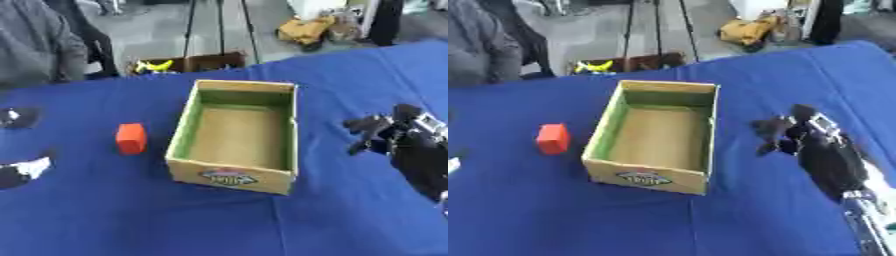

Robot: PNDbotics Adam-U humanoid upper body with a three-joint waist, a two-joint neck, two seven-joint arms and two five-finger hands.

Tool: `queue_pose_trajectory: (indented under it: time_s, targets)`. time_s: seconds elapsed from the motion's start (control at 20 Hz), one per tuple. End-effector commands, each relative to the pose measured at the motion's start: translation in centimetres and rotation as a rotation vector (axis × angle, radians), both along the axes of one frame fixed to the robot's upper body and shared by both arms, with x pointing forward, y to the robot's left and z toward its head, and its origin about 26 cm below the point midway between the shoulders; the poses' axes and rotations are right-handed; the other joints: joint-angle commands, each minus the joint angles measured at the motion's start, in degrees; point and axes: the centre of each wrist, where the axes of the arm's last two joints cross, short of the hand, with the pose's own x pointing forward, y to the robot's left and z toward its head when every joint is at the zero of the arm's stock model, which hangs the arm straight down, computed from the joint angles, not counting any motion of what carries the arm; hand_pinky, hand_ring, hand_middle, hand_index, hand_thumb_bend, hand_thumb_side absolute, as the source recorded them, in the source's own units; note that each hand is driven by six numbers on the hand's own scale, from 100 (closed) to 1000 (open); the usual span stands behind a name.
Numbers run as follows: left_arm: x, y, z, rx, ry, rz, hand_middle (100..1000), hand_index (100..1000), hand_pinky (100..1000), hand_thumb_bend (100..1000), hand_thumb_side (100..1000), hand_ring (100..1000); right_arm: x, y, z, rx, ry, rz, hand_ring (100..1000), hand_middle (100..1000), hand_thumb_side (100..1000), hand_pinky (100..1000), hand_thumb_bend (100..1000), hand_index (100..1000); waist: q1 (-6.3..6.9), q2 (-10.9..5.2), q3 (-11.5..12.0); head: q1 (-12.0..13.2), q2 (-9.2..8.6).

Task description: Pick up objects on the table and place them in the box.

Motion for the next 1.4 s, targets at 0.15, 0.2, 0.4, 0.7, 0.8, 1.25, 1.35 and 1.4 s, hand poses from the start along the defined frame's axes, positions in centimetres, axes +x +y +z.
queue_pose_trajectory:
  time_s: [0.15,0.2,0.4,0.7,0.8,1.25,1.35,1.4]
  targets:
    - [0.1,0.8,1.4,0.027,-0.027,0.006,728,880,816,323,260,744,-0.1,-0.1,0.8,-0.003,-0.028,0.007,877,608,963,600,100,544,-0.21,-0.48,0.0,0.3,0.59]
    - [0.1,0.8,1.4,0.028,-0.025,0.005,729,880,816,324,263,745,-0.1,-0.1,0.8,-0.003,-0.027,0.006,877,608,964,600,100,544,-0.2,-0.49,0.0,0.4,0.55]
    - [0.2,0.8,1.4,0.036,-0.016,-0.003,729,880,816,326,270,746,-0.1,0.0,0.8,-0.004,-0.028,0.008,877,608,964,601,100,544,-0.17,-0.51,-0.1,0.4,0.28]
    - [1.2,1.5,2.0,0.114,0.058,-0.03,736,885,822,350,307,749,-0.1,0.0,0.7,-0.007,-0.023,0.011,878,609,964,601,100,544,-0.01,-0.68,-0.3,-0.1,-0.11]
    - [2.1,2.0,2.7,0.162,0.104,-0.046,735,885,821,387,320,746,-0.1,0.0,0.7,-0.008,-0.022,0.015,878,609,966,601,100,544,0.02,-0.69,-0.4,0.0,-0.32]
    - [8.5,2.9,5.5,0.34,0.345,-0.156,745,888,834,523,399,758,0.0,0.3,0.8,-0.023,-0.025,0.04,879,609,972,601,100,544,0.27,-0.29,-1.9,1.0,-1.01]
    - [9.6,2.9,5.6,0.37,0.39,-0.169,748,889,839,550,409,762,0.0,0.4,0.8,-0.029,-0.026,0.045,880,609,974,602,100,544,0.44,-0.19,-2.4,1.2,-1.14]
    - [10.1,2.9,5.6,0.384,0.409,-0.173,749,890,840,557,414,763,0.0,0.4,0.8,-0.031,-0.026,0.047,880,610,975,602,100,544,0.52,-0.15,-2.7,1.2,-1.16]
